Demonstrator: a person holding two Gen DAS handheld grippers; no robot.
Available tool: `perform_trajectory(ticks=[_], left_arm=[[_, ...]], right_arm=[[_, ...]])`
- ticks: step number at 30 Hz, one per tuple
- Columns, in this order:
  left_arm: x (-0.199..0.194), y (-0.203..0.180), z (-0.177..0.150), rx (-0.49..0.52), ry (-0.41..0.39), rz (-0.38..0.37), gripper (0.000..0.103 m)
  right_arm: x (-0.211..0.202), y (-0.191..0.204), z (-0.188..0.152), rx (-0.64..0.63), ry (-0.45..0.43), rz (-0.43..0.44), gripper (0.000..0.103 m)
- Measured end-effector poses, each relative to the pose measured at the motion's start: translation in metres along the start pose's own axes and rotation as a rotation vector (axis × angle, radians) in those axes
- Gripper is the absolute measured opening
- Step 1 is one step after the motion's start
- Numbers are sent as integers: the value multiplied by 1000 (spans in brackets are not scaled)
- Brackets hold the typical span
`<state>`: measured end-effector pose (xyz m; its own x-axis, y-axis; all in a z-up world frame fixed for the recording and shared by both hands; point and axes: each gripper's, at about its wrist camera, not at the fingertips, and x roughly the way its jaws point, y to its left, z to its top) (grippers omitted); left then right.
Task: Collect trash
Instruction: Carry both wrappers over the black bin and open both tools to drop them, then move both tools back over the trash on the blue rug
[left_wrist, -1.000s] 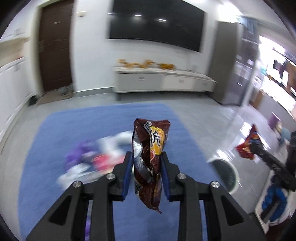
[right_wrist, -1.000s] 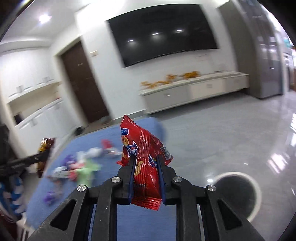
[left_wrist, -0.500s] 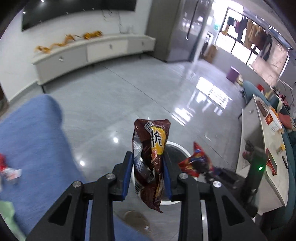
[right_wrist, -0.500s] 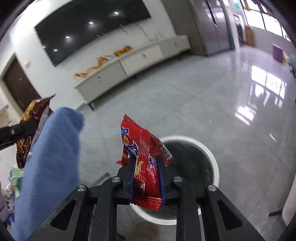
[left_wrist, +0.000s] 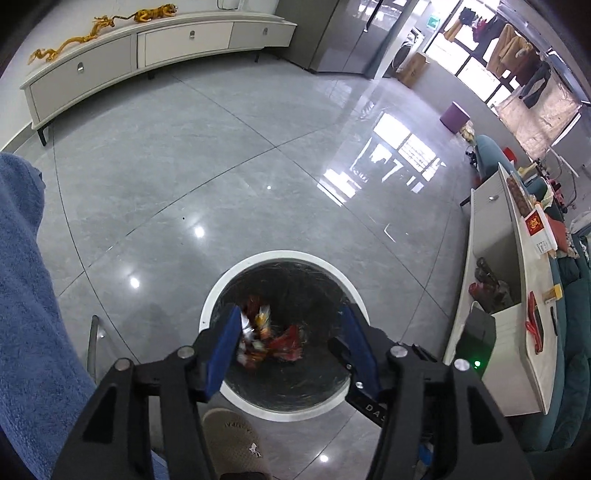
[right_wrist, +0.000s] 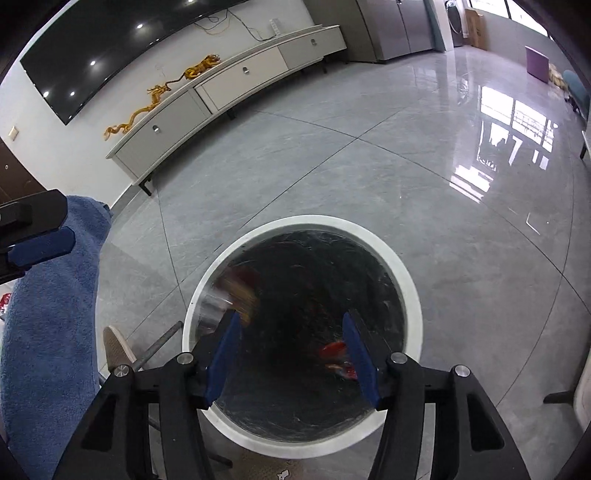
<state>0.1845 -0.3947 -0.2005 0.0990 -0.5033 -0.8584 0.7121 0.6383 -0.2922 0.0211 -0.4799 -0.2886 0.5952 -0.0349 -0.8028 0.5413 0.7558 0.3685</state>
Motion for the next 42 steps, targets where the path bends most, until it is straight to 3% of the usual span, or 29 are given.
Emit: perform_trajectory(ticks=[3, 9, 15, 19, 29, 32, 37, 42], left_arm=[[-8, -4, -1, -11, -18, -9, 56], [-66, -16, -16, 18, -136, -7, 56], [-165, -18, -49, 14, -411, 54, 56], [-224, -11, -74, 7, -525, 104, 56], [-335, 20, -157, -23, -634, 240, 56], [-376, 33, -192, -39, -707, 329, 56], [-420, 59, -237, -128, -778, 438, 61], [-453, 92, -272, -240, -819, 499, 61]], right_arm=[[-12, -4, 1, 9, -17, -1, 55], [-56, 11, 10, -7, -99, -5, 55], [-120, 60, 21, -80, -230, 35, 56], [-165, 98, 21, -139, -326, 89, 58], [-259, 205, -6, -319, -496, 231, 63], [-285, 230, -20, -374, -537, 268, 66], [-311, 250, -38, -413, -578, 306, 69], [-328, 251, -48, -424, -616, 316, 71]])
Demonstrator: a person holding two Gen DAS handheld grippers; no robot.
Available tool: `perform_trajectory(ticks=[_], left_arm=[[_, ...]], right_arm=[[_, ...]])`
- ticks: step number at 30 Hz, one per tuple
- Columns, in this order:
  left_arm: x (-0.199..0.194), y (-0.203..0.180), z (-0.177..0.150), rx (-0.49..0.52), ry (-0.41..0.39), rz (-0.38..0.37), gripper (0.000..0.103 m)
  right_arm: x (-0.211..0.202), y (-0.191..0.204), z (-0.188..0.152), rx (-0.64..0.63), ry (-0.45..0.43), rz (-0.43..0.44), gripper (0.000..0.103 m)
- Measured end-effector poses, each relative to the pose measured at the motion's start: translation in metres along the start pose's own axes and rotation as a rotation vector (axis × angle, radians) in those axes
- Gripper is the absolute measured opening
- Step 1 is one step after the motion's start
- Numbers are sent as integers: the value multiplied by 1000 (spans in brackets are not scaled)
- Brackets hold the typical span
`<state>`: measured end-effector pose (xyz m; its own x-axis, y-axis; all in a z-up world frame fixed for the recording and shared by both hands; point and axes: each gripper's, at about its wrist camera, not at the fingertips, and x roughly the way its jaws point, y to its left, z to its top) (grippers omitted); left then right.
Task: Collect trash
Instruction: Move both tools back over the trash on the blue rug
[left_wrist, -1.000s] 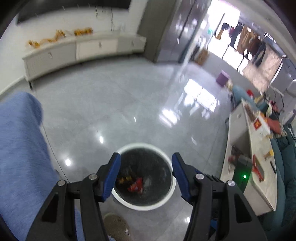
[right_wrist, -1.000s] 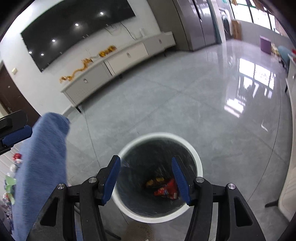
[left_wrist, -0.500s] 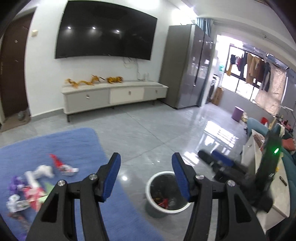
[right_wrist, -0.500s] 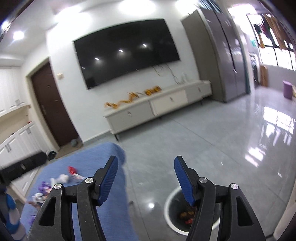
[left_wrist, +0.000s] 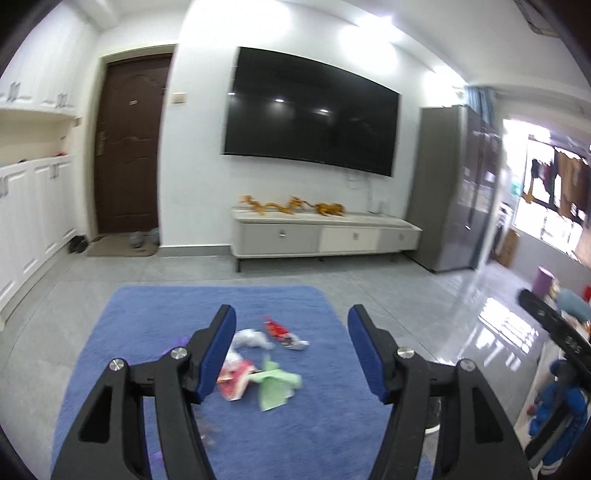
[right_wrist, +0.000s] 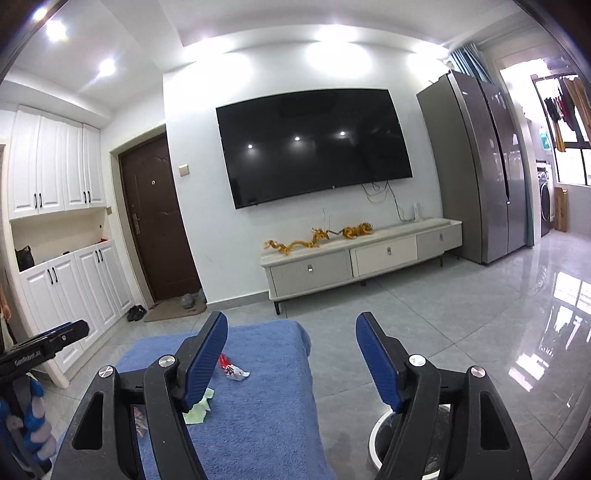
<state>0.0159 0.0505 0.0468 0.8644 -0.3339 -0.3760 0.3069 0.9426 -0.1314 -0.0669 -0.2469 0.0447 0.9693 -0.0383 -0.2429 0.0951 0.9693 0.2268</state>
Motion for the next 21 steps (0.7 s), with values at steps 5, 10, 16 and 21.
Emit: perform_trajectory(ticks=[5, 10, 16, 21], left_arm=[[-20, 32, 1, -67, -32, 49, 62], [-45, 41, 0, -89, -54, 88, 62], [-65, 42, -3, -79, -74, 103, 63], [-77, 45, -3, -82, -83, 128, 64]], right_arm=[[-21, -7, 3, 11, -50, -8, 74], [-36, -11, 6, 22, -88, -10, 76], [-45, -9, 5, 22, -100, 1, 77], [-46, 1, 2, 6, -101, 16, 79]])
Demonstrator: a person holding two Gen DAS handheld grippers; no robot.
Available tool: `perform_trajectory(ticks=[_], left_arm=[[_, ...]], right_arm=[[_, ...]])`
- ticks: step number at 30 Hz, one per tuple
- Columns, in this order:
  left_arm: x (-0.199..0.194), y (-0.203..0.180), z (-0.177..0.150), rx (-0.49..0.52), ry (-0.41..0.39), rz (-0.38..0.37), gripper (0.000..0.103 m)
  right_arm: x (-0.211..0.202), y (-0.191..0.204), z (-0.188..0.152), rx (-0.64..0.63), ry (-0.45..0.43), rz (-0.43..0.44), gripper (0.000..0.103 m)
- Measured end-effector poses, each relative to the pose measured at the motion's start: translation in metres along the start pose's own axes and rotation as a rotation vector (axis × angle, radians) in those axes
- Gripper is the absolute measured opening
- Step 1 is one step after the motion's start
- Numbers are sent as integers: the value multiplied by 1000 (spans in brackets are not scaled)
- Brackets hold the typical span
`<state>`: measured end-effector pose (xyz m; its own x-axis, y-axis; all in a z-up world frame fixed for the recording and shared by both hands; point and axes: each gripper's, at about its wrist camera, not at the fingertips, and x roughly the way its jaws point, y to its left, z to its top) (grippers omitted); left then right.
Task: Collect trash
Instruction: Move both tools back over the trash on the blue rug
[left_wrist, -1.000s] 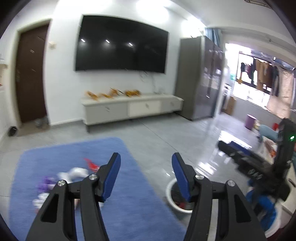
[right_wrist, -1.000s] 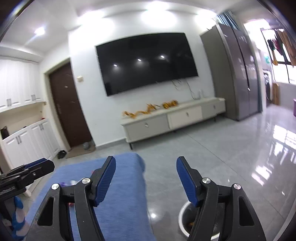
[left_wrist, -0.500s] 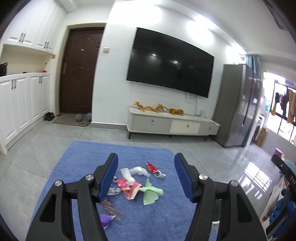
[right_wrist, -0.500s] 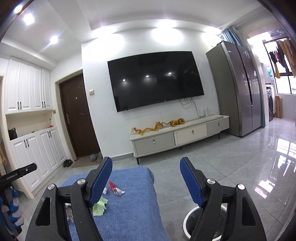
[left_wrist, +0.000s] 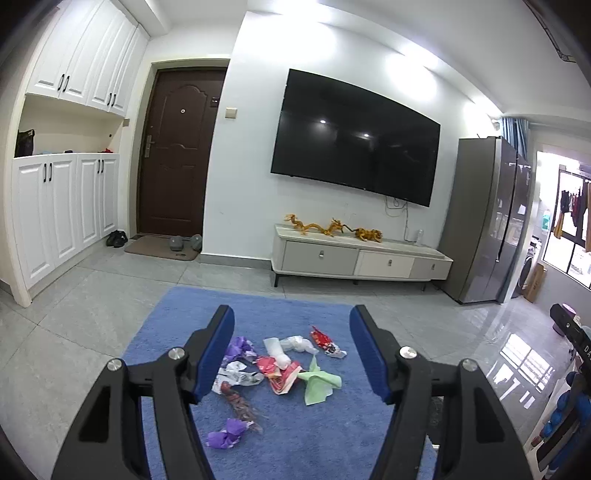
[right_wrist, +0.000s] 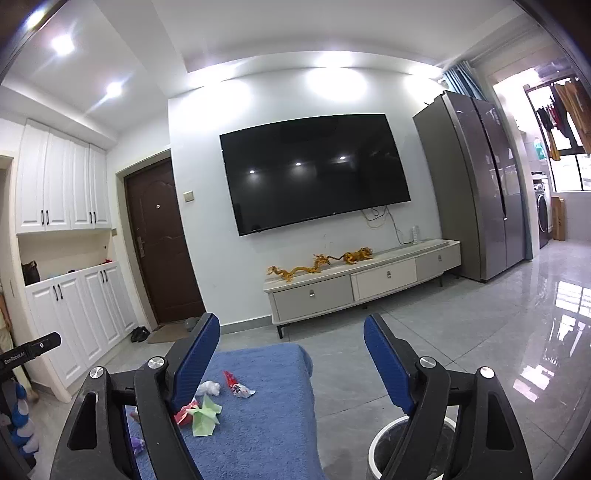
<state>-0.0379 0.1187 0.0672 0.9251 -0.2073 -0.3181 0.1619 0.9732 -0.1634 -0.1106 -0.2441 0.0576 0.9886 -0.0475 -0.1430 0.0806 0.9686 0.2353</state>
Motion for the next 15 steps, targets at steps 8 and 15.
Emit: perform_trajectory(ticks=[8, 15], left_arm=[[5, 18, -6, -38, 21, 33, 65], [14, 21, -12, -34, 48, 48, 65]], right_arm=[[6, 11, -3, -18, 22, 28, 81], [9, 10, -3, -10, 33, 21, 83]])
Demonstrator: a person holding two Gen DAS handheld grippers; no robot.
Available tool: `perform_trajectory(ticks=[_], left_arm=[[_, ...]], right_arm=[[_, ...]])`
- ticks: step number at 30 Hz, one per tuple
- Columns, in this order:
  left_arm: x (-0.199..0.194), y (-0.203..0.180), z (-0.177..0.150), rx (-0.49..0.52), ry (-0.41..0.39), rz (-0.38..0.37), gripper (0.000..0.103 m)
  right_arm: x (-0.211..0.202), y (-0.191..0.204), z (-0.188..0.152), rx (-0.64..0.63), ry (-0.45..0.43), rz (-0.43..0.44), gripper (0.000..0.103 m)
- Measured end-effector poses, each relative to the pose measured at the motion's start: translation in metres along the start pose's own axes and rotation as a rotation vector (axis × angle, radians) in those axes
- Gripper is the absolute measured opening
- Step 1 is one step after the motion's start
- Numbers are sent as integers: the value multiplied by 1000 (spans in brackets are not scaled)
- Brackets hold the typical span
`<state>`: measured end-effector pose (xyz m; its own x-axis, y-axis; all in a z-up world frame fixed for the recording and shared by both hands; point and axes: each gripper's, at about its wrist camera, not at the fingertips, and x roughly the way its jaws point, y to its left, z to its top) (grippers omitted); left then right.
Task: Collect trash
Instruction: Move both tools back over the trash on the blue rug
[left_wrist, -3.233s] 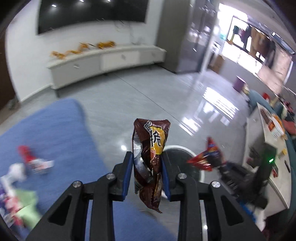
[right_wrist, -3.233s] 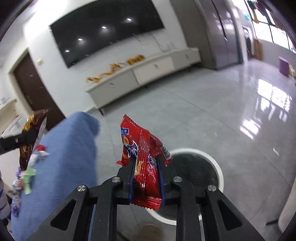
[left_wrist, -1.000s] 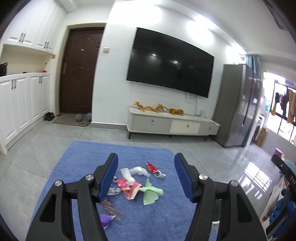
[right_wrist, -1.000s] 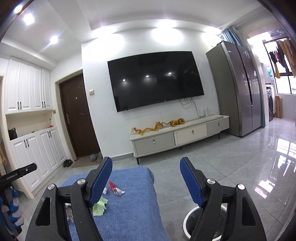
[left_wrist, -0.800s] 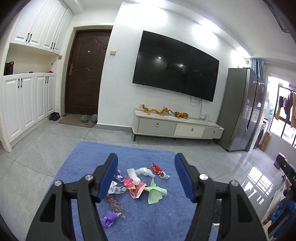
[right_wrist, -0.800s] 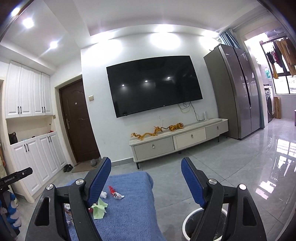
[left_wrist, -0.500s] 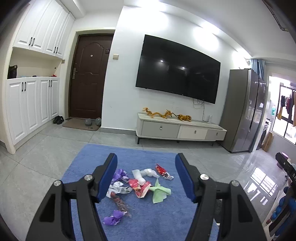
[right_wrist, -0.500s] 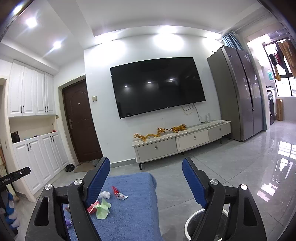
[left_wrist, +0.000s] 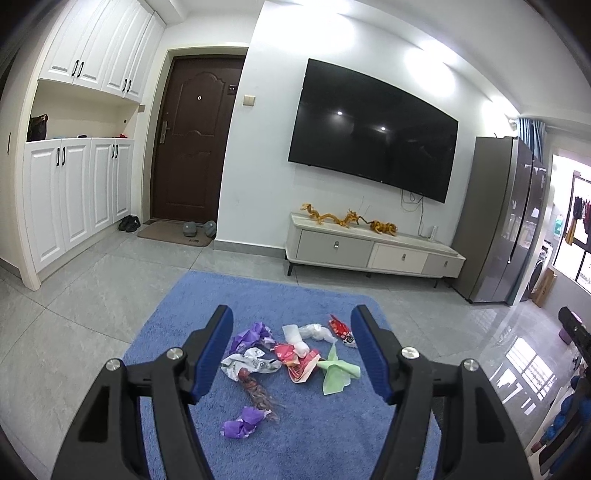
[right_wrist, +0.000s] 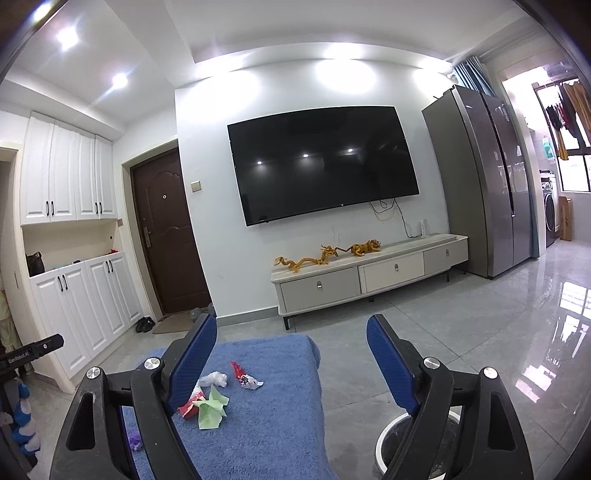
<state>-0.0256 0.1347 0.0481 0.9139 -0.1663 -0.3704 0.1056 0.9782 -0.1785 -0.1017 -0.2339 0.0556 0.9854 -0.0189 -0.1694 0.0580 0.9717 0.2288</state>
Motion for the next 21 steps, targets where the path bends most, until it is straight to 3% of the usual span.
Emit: perform_trajectory(ticks=[21], left_arm=[[8, 4, -6, 4, 13, 24, 65]], right_arm=[[12, 4, -3, -6, 49, 7, 85]])
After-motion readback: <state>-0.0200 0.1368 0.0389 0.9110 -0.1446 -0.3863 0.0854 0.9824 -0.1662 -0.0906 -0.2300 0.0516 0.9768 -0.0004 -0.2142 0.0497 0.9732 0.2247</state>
